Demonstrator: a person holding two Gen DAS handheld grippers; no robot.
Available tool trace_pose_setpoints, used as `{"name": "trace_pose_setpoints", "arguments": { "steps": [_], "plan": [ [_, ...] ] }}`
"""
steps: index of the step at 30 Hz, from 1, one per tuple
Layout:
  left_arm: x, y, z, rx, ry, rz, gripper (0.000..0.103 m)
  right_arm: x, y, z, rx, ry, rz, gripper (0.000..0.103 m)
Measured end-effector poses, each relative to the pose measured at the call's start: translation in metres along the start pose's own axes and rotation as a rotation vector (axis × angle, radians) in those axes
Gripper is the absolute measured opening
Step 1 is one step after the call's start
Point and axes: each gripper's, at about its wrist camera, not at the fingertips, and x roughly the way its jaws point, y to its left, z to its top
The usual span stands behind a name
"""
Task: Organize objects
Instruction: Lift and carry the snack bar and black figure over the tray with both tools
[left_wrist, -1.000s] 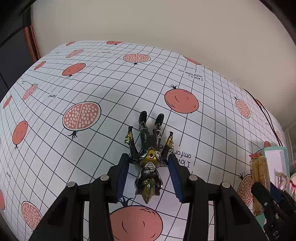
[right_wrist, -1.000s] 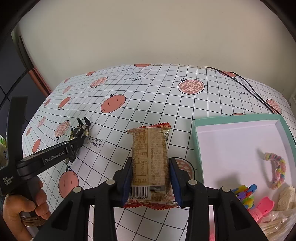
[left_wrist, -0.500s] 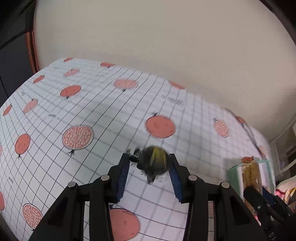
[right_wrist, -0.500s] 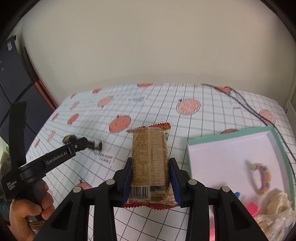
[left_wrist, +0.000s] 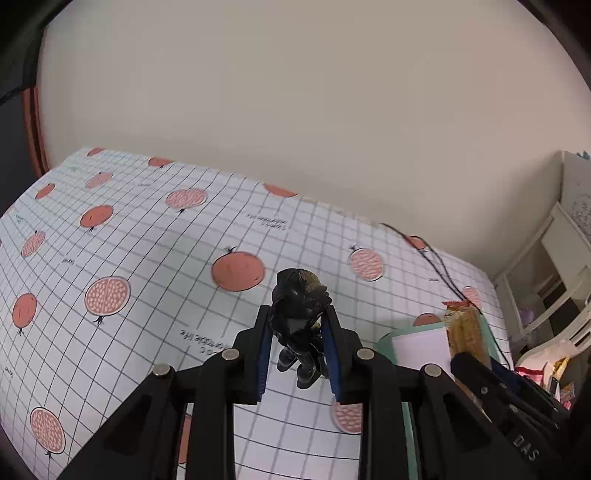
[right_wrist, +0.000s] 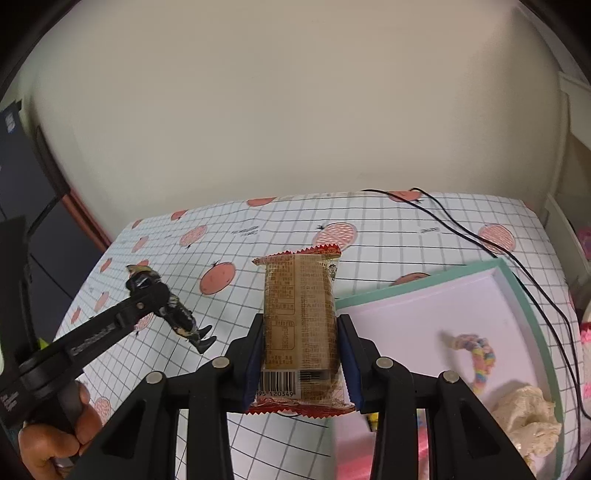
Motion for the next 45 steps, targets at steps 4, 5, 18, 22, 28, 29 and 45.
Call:
{"name": "trace_pose_setpoints", "arguments": {
  "steps": [4, 5, 18, 22, 28, 29, 45],
  "plan": [
    [-0.008, -0.018, 0.000, 0.016, -0.015, -0.049, 0.027, -0.005, -0.017, 0.000, 0.030, -0.007, -0.011, 0.040],
    [-0.010, -0.023, 0.000, 0.022, -0.018, -0.063, 0.027, -0.007, -0.022, 0.000, 0.035, -0.009, -0.016, 0.040],
    [-0.005, -0.086, -0.018, 0.104, 0.036, -0.187, 0.027, -0.024, -0.069, -0.004, 0.066, -0.003, -0.128, 0.040],
    [0.002, -0.103, -0.029, 0.131, 0.062, -0.198, 0.027, -0.026, -0.084, -0.006, 0.092, 0.004, -0.147, 0.040],
    [0.016, -0.115, -0.036, 0.160, 0.092, -0.203, 0.027, -0.027, -0.105, -0.012, 0.151, 0.016, -0.169, 0.040],
    [0.017, -0.116, -0.037, 0.161, 0.095, -0.207, 0.027, -0.027, -0.110, -0.014, 0.163, 0.016, -0.175, 0.040],
    [0.037, -0.120, -0.036, 0.121, 0.159, -0.247, 0.027, -0.024, -0.146, -0.024, 0.247, 0.037, -0.281, 0.040]
  ]
}}
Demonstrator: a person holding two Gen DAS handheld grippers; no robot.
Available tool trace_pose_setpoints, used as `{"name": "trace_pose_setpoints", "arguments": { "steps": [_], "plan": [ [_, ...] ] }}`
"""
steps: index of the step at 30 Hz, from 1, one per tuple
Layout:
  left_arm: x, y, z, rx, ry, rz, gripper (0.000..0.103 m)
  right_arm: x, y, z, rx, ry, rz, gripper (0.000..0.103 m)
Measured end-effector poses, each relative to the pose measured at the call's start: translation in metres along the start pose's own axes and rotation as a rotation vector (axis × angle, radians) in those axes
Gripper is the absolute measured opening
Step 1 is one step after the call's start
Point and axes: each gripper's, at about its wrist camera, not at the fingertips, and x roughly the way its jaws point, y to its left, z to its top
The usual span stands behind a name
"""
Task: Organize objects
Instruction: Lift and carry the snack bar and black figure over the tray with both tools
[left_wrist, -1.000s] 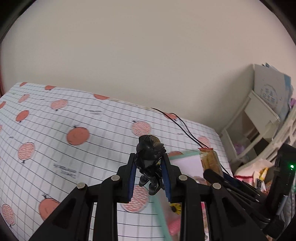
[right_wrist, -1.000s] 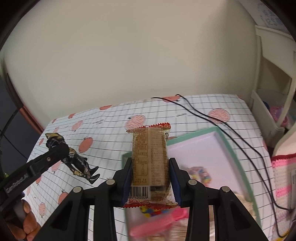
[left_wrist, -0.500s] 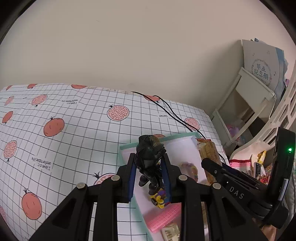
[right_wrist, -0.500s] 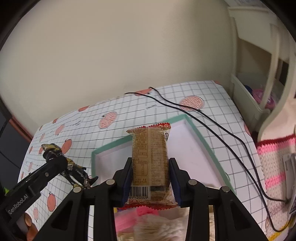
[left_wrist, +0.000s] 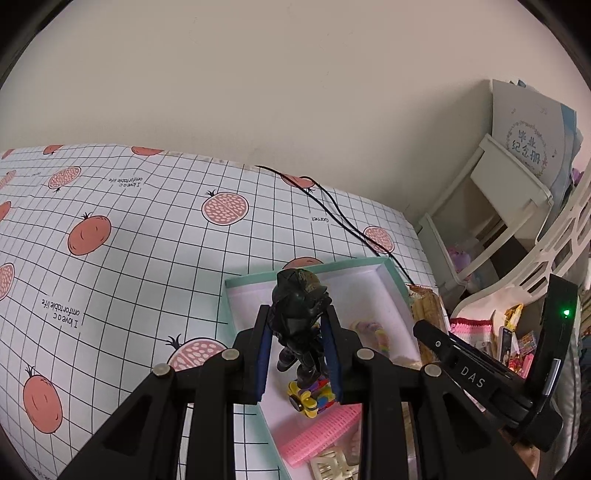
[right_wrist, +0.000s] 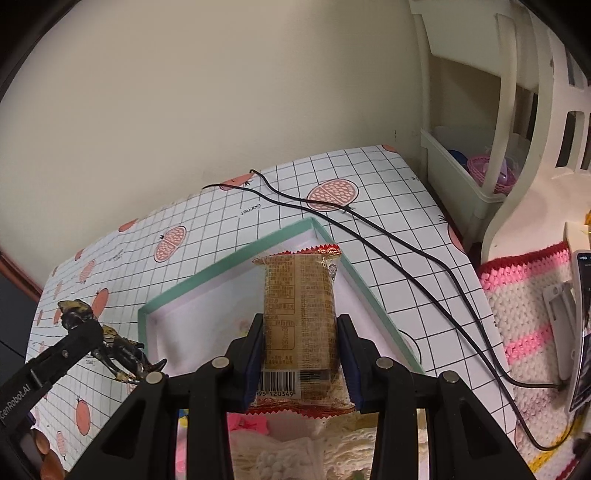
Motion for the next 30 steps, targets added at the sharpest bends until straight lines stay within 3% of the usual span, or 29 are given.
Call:
{"name": "trace_pose_setpoints", "arguments": {
  "steps": [16, 26, 30],
  "plan": [
    [0.033, 0.002, 0.000, -0.030, 0.038, 0.007, 0.027, 0.027, 0.010, -0.012, -0.039, 0.059, -0.029, 0.040],
    [0.045, 0.003, 0.010, -0.050, 0.012, 0.015, 0.028, 0.037, 0.017, -0.017, -0.074, 0.079, -0.044, 0.040],
    [0.047, 0.007, 0.010, -0.068, 0.020, 0.005, 0.034, 0.037, 0.020, -0.017, -0.078, 0.081, -0.047, 0.042]
  ]
}}
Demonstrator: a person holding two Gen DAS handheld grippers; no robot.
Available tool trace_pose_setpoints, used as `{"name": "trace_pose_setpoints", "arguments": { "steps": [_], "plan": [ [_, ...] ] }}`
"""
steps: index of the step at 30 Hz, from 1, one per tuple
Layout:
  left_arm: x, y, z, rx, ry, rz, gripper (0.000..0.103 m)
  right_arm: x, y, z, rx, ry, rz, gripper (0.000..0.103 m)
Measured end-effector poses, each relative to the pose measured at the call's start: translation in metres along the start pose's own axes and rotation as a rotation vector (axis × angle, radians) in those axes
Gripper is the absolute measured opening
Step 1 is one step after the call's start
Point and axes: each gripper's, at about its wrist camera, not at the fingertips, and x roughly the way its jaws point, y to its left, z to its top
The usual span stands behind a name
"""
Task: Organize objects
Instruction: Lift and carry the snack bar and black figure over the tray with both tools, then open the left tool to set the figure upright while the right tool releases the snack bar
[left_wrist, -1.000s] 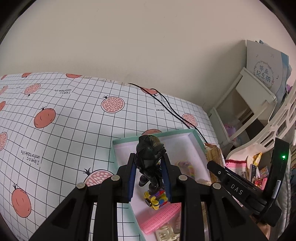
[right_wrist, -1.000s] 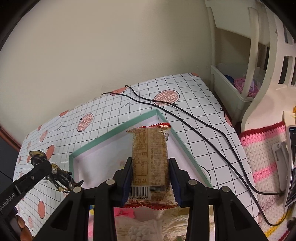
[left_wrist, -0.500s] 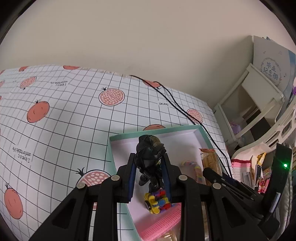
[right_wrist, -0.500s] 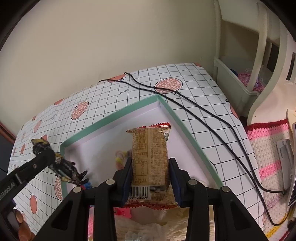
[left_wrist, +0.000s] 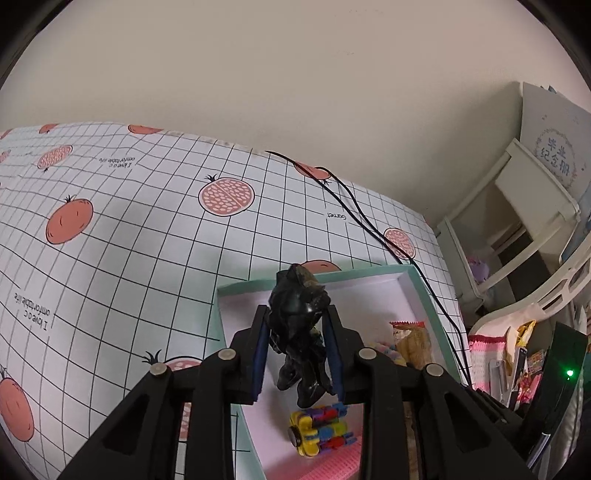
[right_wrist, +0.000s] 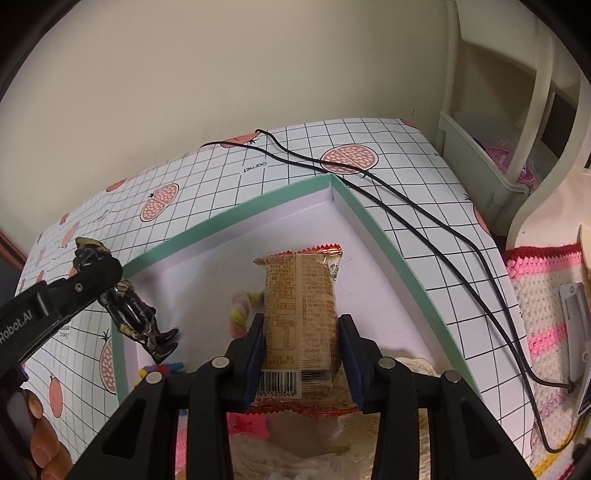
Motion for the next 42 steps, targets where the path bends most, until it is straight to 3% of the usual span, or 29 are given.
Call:
{"name": "trace_pose_setpoints", "arguments": {
  "steps": [8, 22, 42],
  "plan": [
    [0.000, 0.004, -0.003, -0.011, 0.007, -0.005, 0.045, -0.001, 0.003, 0.000, -0.007, 0.002, -0.008, 0.042],
    [0.000, 0.004, -0.009, -0.022, 0.023, -0.014, 0.060, -0.002, 0.005, 0.000, 0.001, 0.006, -0.005, 0.056],
    [-0.044, 0.002, -0.009, -0.029, 0.003, 0.009, 0.061, -0.037, 0.020, -0.003, -0.011, -0.014, 0.012, 0.057]
  ]
}}
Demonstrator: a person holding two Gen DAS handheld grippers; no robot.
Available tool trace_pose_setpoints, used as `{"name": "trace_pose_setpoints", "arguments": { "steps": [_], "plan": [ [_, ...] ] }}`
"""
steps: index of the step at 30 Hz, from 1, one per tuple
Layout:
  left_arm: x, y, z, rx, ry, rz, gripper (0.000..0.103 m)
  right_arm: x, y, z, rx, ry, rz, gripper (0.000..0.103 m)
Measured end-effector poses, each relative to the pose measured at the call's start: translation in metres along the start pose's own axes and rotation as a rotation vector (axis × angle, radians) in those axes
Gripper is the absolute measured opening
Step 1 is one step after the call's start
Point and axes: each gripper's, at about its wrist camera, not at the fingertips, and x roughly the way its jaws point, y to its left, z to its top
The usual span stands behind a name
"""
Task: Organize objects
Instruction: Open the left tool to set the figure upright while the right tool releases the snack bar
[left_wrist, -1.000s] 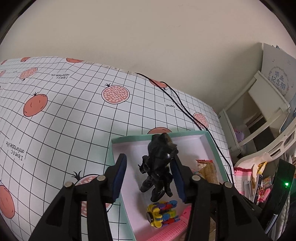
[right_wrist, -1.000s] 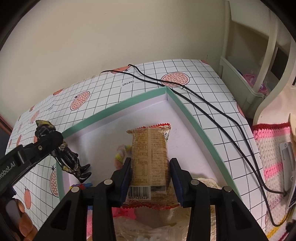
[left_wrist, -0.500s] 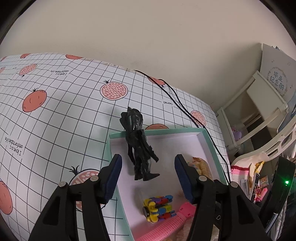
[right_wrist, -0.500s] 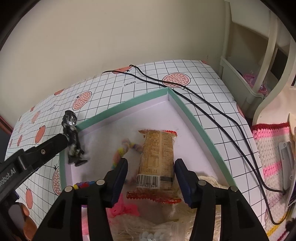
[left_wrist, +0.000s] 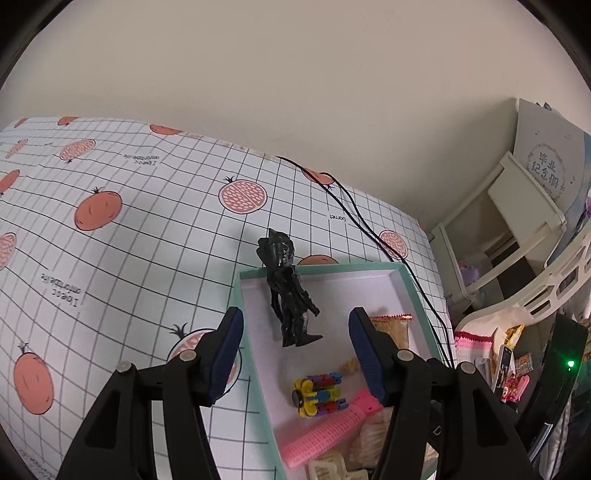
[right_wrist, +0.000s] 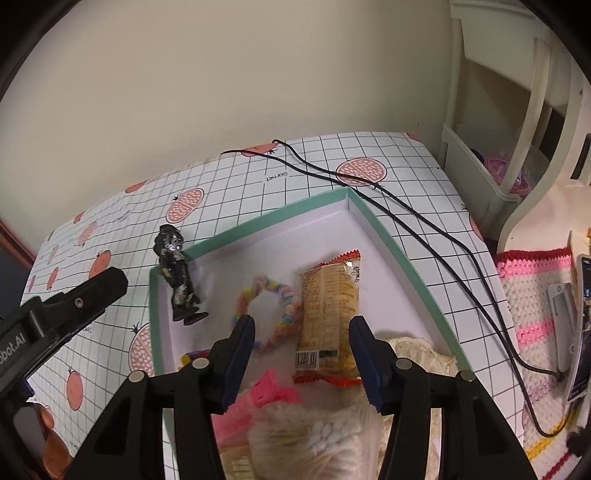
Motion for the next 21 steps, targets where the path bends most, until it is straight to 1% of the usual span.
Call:
{"name": "trace_pose_setpoints", "arguments": {
  "steps": [1, 3, 5, 7, 11, 15, 17, 19, 20, 21],
  "plan": [
    [-0.003, 0.001, -0.001, 0.002, 0.000, 0.007, 0.062, -0.002, 0.001, 0.000, -0.002, -0.001, -0.002, 0.057],
    [-0.008, 0.003, -0.002, 0.002, 0.001, 0.019, 0.064, -0.005, 0.002, -0.002, -0.009, -0.003, -0.007, 0.061],
    [-0.015, 0.007, -0.003, 0.000, -0.002, 0.030, 0.067, -0.007, 0.002, -0.004, -0.013, -0.001, -0.010, 0.062],
    [-0.021, 0.011, -0.004, 0.003, -0.003, 0.049, 0.068, -0.009, 0.002, -0.006, -0.019, 0.005, -0.018, 0.062],
    [-0.026, 0.017, -0.008, 0.018, 0.009, 0.090, 0.069, -0.012, 0.003, -0.011, -0.027, 0.005, -0.026, 0.069],
    [-0.028, 0.019, -0.014, 0.037, 0.020, 0.120, 0.075, -0.019, 0.004, -0.015, -0.022, -0.005, -0.028, 0.073],
    [-0.031, 0.019, -0.016, 0.045, 0.022, 0.127, 0.076, -0.021, 0.006, -0.017, -0.031, -0.007, -0.031, 0.073],
    [-0.033, 0.020, -0.019, 0.046, 0.023, 0.136, 0.078, -0.022, 0.009, -0.019, -0.041, -0.009, -0.038, 0.077],
    [-0.034, 0.021, -0.020, 0.045, 0.023, 0.140, 0.082, -0.023, 0.009, -0.021, -0.046, -0.010, -0.041, 0.081],
    [-0.035, 0.022, -0.021, 0.044, 0.023, 0.144, 0.085, -0.024, 0.010, -0.022, -0.051, -0.010, -0.042, 0.082]
  ]
}}
